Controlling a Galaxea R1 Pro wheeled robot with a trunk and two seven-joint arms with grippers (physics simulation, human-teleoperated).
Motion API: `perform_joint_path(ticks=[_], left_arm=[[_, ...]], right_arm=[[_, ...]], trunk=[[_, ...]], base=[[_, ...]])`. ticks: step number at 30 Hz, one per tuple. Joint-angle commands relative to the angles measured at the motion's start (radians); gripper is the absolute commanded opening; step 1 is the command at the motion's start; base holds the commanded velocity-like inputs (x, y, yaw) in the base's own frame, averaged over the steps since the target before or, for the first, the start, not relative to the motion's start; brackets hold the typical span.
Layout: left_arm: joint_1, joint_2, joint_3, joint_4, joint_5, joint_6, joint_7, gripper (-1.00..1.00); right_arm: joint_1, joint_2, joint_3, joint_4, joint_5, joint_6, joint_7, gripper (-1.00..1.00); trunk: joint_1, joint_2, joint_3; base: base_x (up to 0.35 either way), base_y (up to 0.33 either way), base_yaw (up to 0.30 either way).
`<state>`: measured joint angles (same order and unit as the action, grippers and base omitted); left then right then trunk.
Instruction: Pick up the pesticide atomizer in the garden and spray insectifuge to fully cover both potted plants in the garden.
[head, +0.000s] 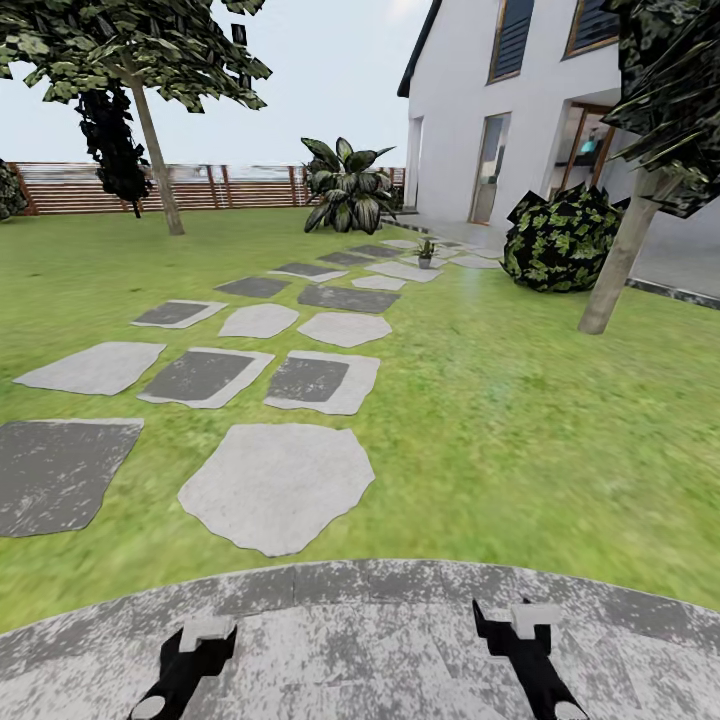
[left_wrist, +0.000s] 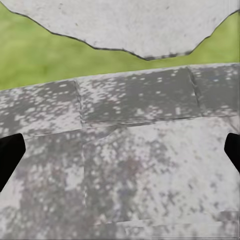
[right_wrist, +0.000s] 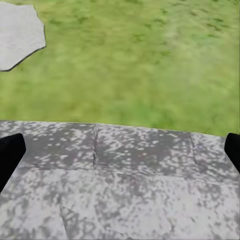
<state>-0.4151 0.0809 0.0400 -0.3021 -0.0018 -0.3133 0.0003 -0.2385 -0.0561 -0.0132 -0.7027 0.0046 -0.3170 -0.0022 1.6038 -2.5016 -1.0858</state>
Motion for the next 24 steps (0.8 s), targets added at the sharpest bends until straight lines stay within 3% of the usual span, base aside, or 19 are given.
perform_joint_path(ticks=[1, 4, 7, 10, 14, 24], left_arm=[[0.0, 0.001, 0.001, 0.004, -0.001, -0.006, -0.001, 1.0], [0.023, 0.007, 0.0, 0.01, -0.002, -0.011, -0.001, 1.0], [0.083, 0.015, 0.005, 0.011, 0.0, -0.017, 0.0, 1.0], [0.1, 0.021, 0.008, 0.012, 0.005, -0.019, 0.002, 1.0], [0.107, 0.022, 0.009, 0.024, 0.007, -0.019, 0.003, 1.0], [0.108, 0.022, 0.009, 0.063, 0.008, -0.021, 0.003, 1.0]], right_arm=[[-0.003, -0.001, 0.001, 0.013, 0.001, -0.003, 0.001, 1.0], [-0.006, -0.018, 0.002, 0.095, 0.001, -0.005, 0.003, 1.0], [-0.007, -0.055, 0.002, 0.247, -0.001, -0.009, 0.003, 1.0], [-0.007, -0.076, 0.003, 0.342, -0.003, -0.032, 0.001, 1.0], [-0.007, -0.077, 0.008, 0.443, -0.001, -0.171, 0.006, 1.0], [-0.007, -0.074, 0.009, 0.478, -0.002, -0.213, 0.005, 1.0]], trunk=[[0.0, 0.0, -0.001], [0.0, 0.0, -0.001], [0.0, 0.0, -0.001], [0.0, 0.0, -0.001], [0.0, 0.0, -0.001], [0.0, 0.0, 0.006]], base=[[0.0, 0.0, 0.0], [0.0, 0.0, 0.0], [0.019, 0.0, 0.0], [0.176, 0.0, 0.0], [0.303, 0.0, 0.0], [0.335, 0.0, 0.0]])
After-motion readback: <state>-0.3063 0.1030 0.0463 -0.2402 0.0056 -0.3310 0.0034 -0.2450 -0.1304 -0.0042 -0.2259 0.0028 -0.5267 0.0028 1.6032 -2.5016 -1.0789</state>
